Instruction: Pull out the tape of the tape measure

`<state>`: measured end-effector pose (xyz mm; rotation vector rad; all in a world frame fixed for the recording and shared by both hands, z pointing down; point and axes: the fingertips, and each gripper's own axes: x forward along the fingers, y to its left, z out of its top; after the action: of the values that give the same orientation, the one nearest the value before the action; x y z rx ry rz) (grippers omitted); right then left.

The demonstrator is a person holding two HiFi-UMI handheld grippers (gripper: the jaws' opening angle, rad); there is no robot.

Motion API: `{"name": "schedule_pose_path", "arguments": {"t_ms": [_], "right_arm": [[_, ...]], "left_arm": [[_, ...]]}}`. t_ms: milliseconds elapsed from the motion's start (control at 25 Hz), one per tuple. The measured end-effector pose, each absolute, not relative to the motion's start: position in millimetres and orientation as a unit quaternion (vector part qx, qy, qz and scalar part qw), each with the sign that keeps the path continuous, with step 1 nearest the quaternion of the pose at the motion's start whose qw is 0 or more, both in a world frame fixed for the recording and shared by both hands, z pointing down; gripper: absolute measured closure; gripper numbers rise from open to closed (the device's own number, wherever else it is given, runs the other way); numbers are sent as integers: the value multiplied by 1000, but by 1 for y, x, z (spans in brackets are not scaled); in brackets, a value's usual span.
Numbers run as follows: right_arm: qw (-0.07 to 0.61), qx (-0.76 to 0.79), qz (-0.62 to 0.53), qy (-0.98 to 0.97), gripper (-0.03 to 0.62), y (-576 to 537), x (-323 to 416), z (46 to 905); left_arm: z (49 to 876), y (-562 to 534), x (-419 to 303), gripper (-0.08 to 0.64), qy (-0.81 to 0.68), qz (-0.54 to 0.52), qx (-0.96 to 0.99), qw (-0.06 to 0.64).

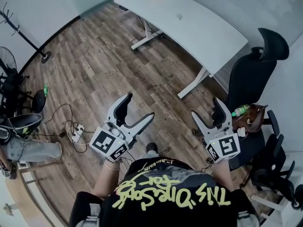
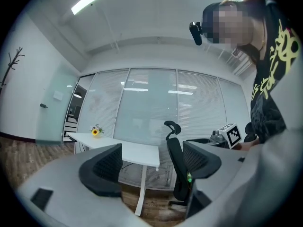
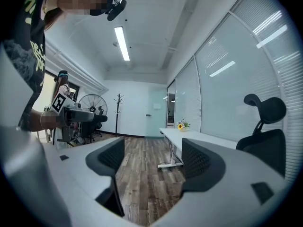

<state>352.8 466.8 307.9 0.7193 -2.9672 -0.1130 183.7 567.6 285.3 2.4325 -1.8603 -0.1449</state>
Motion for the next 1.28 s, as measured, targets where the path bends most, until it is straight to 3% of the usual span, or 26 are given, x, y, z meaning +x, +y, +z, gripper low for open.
{"name": "schedule_pose_path", "arguments": {"t_ms": [520,760,1280], "right_arm": [[34,251,-31,-967,235,458,287,318],[61,250,-17,-966,235,455,282,336],[19,249,-11,-968,235,348,238,327]], "left_arm": [[310,554,127,173,-580,-42,812,60],[315,540,116,173,-574,-48,814,71],[321,455,87,174,-563,-33,823,68]]}}
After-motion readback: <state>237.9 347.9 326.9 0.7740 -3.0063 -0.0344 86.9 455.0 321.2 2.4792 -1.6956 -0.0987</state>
